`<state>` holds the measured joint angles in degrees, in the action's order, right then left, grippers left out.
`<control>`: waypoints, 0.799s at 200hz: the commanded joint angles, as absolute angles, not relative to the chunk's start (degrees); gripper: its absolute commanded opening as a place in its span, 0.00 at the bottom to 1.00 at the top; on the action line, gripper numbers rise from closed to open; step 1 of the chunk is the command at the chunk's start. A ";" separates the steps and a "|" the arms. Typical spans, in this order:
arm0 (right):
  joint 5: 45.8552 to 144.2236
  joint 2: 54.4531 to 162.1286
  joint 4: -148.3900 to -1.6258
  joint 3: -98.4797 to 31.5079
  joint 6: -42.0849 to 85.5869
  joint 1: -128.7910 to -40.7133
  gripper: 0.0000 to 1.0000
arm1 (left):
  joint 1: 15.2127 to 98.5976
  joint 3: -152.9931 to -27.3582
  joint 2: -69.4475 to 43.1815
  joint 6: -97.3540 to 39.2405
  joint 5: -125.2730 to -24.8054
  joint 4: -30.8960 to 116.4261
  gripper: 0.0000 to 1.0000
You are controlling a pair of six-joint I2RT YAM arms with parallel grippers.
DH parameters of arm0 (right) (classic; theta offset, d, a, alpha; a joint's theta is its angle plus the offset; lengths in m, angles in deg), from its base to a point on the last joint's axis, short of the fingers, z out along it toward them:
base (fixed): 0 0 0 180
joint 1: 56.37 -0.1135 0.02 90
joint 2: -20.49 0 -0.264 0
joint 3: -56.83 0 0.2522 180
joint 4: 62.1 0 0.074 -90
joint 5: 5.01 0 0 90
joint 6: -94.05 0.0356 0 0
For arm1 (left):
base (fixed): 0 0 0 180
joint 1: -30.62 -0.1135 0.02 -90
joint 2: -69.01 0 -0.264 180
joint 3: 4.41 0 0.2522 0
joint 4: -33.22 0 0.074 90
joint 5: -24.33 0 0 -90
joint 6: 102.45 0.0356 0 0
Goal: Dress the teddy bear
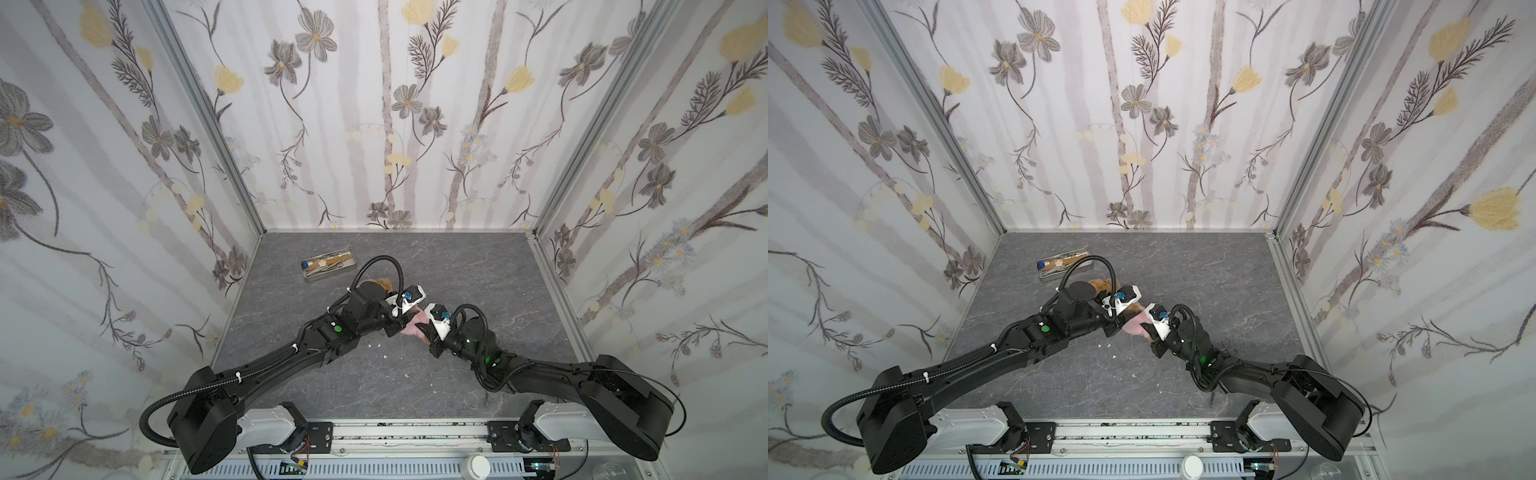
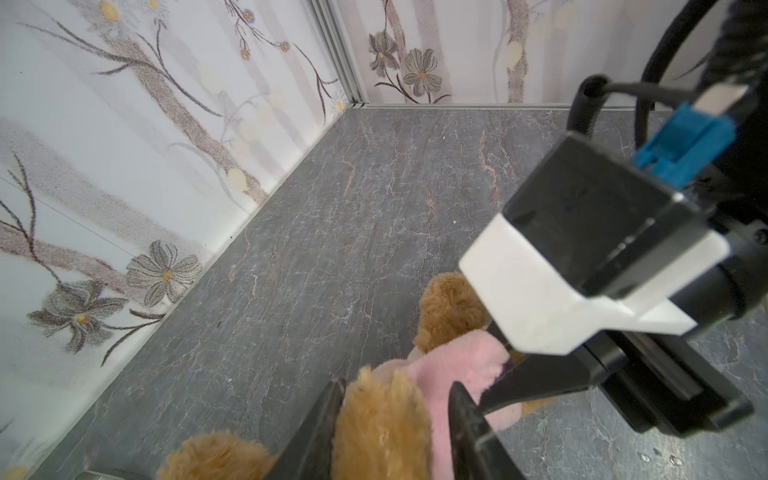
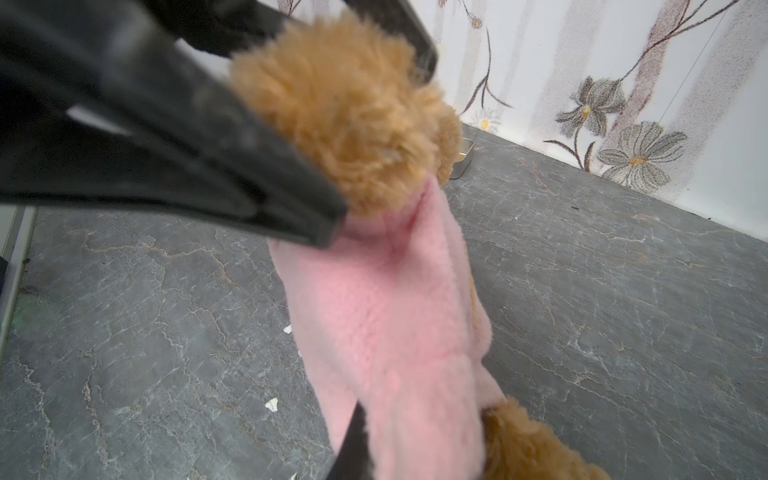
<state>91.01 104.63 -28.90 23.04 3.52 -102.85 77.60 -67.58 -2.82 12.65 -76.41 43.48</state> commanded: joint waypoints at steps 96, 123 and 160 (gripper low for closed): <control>88.06 105.03 -26.78 23.16 3.01 -102.91 0.26 | 77.27 -69.72 -1.82 0.42 -80.08 41.29 0.00; 88.65 102.19 -27.69 23.33 2.33 -102.95 0.38 | 77.32 -68.44 -1.92 -5.36 -80.47 40.33 0.00; 89.47 102.47 -28.01 23.24 1.81 -102.95 0.00 | 77.55 -65.34 0.93 -0.70 -78.02 40.24 0.24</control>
